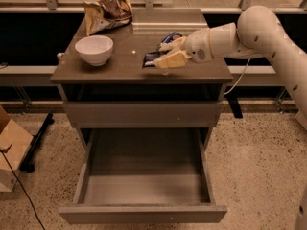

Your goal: Pick rxbar blueberry from middle drawer and place on counter

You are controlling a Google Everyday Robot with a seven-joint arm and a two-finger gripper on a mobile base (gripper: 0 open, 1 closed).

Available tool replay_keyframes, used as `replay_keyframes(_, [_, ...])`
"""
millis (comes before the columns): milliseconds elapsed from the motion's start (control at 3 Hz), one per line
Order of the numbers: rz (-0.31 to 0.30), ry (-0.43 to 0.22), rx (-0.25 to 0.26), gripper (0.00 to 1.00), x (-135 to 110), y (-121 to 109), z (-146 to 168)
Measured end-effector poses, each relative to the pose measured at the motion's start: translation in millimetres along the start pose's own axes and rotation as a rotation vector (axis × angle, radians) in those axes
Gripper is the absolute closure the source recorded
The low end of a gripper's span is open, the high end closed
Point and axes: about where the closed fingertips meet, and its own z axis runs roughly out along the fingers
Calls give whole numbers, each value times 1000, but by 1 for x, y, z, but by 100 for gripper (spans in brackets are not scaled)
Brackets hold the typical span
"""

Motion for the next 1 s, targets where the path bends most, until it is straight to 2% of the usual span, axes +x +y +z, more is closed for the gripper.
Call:
replay_keyframes(333, [57,12,36,82,17,-28,0])
replay_keyframes(667, [99,36,56,60,33,-48,2])
replay_keyframes(1000, [101,37,54,36,34,-48,5])
